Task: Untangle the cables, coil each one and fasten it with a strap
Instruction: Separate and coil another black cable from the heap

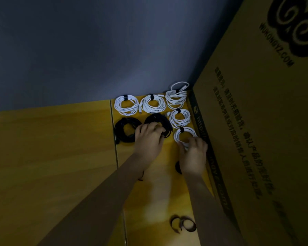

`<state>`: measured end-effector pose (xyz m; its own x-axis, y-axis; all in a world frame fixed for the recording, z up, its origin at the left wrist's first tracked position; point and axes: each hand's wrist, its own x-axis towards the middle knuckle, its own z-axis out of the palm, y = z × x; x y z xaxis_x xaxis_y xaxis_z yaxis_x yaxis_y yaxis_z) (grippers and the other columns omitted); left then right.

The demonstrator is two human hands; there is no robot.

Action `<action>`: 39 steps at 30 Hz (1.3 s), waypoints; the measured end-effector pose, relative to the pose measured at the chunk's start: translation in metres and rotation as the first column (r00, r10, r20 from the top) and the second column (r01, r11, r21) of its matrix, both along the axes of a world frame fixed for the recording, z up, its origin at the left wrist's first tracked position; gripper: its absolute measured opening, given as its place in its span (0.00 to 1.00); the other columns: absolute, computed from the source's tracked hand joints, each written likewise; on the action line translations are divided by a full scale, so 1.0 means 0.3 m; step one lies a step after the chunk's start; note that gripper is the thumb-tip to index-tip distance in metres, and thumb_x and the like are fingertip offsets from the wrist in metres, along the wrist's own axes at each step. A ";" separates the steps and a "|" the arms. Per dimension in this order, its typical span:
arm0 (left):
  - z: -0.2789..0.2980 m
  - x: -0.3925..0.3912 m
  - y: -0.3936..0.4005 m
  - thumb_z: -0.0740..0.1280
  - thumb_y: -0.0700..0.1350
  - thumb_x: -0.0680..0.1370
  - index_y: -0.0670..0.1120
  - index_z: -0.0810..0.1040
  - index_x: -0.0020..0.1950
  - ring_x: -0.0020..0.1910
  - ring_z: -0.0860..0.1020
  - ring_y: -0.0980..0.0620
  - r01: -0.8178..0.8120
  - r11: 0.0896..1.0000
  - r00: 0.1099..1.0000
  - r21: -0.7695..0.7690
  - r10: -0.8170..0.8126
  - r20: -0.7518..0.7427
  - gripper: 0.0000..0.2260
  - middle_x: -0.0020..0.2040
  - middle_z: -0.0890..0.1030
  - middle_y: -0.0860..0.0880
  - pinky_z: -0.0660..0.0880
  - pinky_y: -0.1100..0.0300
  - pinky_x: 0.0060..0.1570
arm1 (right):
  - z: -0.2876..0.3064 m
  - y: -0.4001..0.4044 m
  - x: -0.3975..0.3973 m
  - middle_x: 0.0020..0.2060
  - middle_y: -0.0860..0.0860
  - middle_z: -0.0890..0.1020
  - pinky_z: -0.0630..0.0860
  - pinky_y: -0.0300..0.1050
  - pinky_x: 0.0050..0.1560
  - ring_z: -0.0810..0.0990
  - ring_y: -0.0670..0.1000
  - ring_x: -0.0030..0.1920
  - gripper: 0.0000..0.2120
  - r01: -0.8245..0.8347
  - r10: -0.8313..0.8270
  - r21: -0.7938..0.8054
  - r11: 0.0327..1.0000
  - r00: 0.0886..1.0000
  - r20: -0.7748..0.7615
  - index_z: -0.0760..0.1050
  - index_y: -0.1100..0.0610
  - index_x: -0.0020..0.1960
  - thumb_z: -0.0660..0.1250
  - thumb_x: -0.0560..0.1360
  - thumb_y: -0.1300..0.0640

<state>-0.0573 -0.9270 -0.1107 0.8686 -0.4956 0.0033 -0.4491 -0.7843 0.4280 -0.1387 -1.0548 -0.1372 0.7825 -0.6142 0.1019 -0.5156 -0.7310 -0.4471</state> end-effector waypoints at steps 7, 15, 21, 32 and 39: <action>0.109 -0.037 0.154 0.61 0.48 0.81 0.46 0.76 0.60 0.61 0.72 0.44 -0.125 0.992 0.992 -0.022 0.125 0.000 0.11 0.60 0.74 0.46 0.67 0.52 0.58 | 0.059 0.018 -0.058 0.54 0.62 0.78 0.73 0.61 0.52 0.74 0.66 0.56 0.12 -0.078 0.079 -0.056 0.995 0.997 0.021 0.79 0.63 0.54 0.72 0.72 0.61; 0.304 -0.120 0.615 0.59 0.48 0.82 0.46 0.73 0.62 0.59 0.74 0.44 -0.360 0.924 0.932 0.129 0.361 0.014 0.12 0.60 0.75 0.45 0.71 0.51 0.54 | 0.226 0.305 -0.007 0.55 0.59 0.78 0.72 0.57 0.57 0.74 0.63 0.58 0.13 -0.580 0.567 -0.092 0.809 0.813 -0.135 0.78 0.62 0.59 0.67 0.77 0.58; 0.503 -0.224 1.087 0.60 0.50 0.81 0.46 0.72 0.64 0.61 0.73 0.42 -0.578 0.792 0.814 0.195 0.577 0.066 0.13 0.61 0.75 0.45 0.72 0.48 0.55 | 0.396 0.743 0.109 0.63 0.55 0.74 0.66 0.53 0.66 0.68 0.57 0.66 0.18 -0.823 0.818 0.000 0.568 0.564 -0.118 0.71 0.58 0.69 0.60 0.81 0.56; 0.653 -0.386 1.955 0.60 0.51 0.81 0.46 0.73 0.63 0.58 0.75 0.41 -0.803 0.569 0.593 0.179 0.793 0.140 0.14 0.59 0.76 0.44 0.72 0.49 0.53 | 0.588 1.625 0.211 0.65 0.55 0.73 0.67 0.50 0.64 0.66 0.56 0.68 0.17 -0.941 0.938 0.000 0.340 0.339 -0.072 0.71 0.58 0.69 0.60 0.80 0.56; 0.608 -0.339 2.488 0.60 0.50 0.81 0.47 0.71 0.65 0.60 0.74 0.43 -0.788 0.584 0.603 0.194 0.796 0.053 0.14 0.61 0.76 0.46 0.72 0.47 0.56 | 0.527 2.190 0.281 0.62 0.57 0.74 0.71 0.54 0.60 0.69 0.59 0.64 0.17 -0.943 0.937 0.031 0.332 0.326 -0.124 0.73 0.59 0.66 0.61 0.80 0.56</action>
